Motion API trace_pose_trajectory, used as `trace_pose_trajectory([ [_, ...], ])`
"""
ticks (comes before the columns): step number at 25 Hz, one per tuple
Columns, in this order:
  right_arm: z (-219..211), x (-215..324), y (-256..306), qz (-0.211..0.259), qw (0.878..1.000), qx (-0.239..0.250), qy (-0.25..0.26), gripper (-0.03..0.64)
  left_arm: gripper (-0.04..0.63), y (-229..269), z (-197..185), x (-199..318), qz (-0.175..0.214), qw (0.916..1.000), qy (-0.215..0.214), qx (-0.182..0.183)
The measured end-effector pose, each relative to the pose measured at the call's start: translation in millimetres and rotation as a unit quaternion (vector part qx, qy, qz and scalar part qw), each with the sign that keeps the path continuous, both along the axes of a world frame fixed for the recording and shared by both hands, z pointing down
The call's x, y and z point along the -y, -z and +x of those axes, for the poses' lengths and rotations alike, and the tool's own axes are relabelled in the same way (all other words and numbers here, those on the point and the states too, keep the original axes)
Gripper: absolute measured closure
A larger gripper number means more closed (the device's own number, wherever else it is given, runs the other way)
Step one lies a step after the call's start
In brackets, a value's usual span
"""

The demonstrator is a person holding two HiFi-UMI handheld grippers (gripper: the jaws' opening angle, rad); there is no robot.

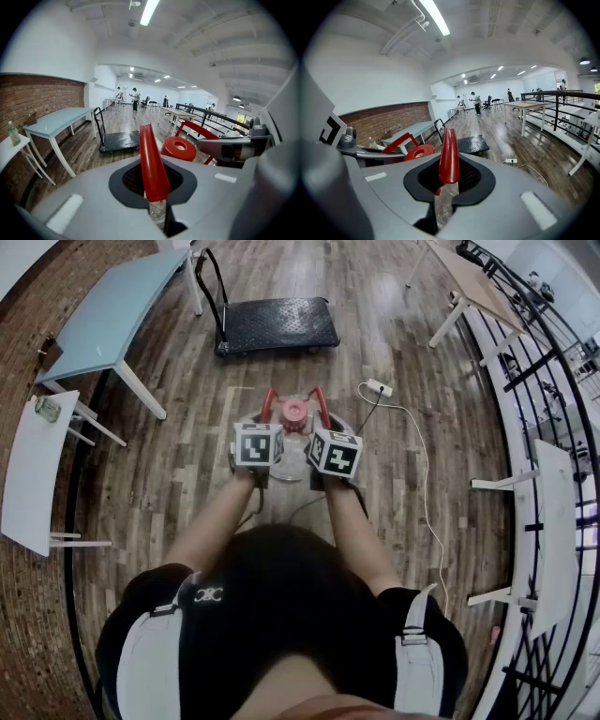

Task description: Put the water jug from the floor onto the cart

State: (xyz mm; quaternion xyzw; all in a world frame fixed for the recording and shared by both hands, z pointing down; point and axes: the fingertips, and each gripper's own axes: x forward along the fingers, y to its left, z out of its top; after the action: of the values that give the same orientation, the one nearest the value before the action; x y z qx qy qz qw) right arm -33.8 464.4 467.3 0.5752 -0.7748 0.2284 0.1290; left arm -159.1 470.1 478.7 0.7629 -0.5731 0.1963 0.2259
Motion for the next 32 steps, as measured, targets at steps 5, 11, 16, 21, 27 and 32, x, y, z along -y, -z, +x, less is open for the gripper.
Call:
trace_pose_trajectory([
  [5,3.4,3.7,-3.0,-0.002,1.0,-0.002,0.002,0.557,0.577,-4.5,5.0,6.4,-0.001,1.0,-0.002,-0.002],
  [11,19.1,6.2,-7.8,-0.012,1.0,0.027,-0.007,0.554,0.575,-6.5,18.8,8.4,-0.005,1.0,-0.003,0.004],
  [16,28.6,12.0,-9.7,-0.012,0.999,0.031,0.001,0.552,0.575,-11.0,29.0,12.9,-0.01,0.9999,0.007,0.0],
  [21,41.5,18.6,-10.6,-0.013,0.999,0.031,0.015,0.552,0.575,-6.4,43.0,16.2,-0.003,0.9998,0.018,0.0],
  [27,54.2,28.2,-11.0,-0.017,0.998,0.033,0.046,0.552,0.574,-4.9,59.2,21.6,0.001,0.9997,0.022,-0.005],
  [32,72.1,34.6,-11.3,-0.019,0.998,0.038,0.04,0.551,0.572,-2.4,77.4,29.2,0.001,0.9999,0.013,0.0],
])
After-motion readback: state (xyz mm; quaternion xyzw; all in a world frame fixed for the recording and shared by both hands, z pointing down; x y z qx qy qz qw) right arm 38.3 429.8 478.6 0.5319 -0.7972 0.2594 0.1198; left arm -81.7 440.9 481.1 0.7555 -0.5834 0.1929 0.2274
